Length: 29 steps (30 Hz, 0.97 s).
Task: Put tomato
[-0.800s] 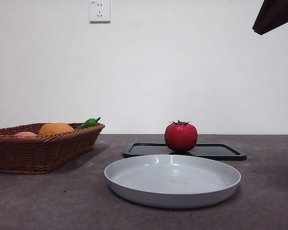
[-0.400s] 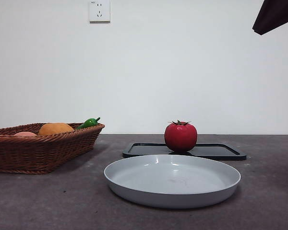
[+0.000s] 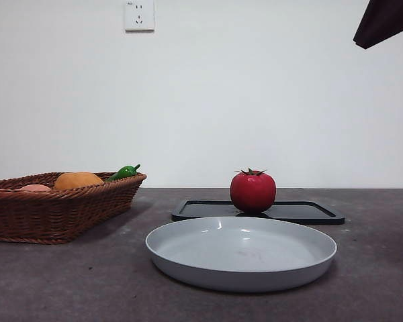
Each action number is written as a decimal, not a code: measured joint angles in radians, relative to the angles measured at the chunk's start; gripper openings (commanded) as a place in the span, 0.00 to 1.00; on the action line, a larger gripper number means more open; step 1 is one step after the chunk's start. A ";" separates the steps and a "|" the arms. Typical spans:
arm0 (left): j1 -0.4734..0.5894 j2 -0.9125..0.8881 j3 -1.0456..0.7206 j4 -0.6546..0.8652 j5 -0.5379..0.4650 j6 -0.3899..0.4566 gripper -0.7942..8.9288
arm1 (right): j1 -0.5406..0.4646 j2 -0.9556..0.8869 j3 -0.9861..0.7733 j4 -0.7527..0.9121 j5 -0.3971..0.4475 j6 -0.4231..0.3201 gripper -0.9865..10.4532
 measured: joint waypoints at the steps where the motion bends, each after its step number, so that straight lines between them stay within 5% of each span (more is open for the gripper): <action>1: 0.000 0.000 -0.001 -0.012 0.000 0.000 0.09 | 0.000 0.000 0.000 0.000 0.000 0.000 0.09; 29: 0.000 0.000 -0.020 -0.076 0.000 0.000 0.09 | 0.000 0.000 0.000 0.021 0.000 0.000 0.09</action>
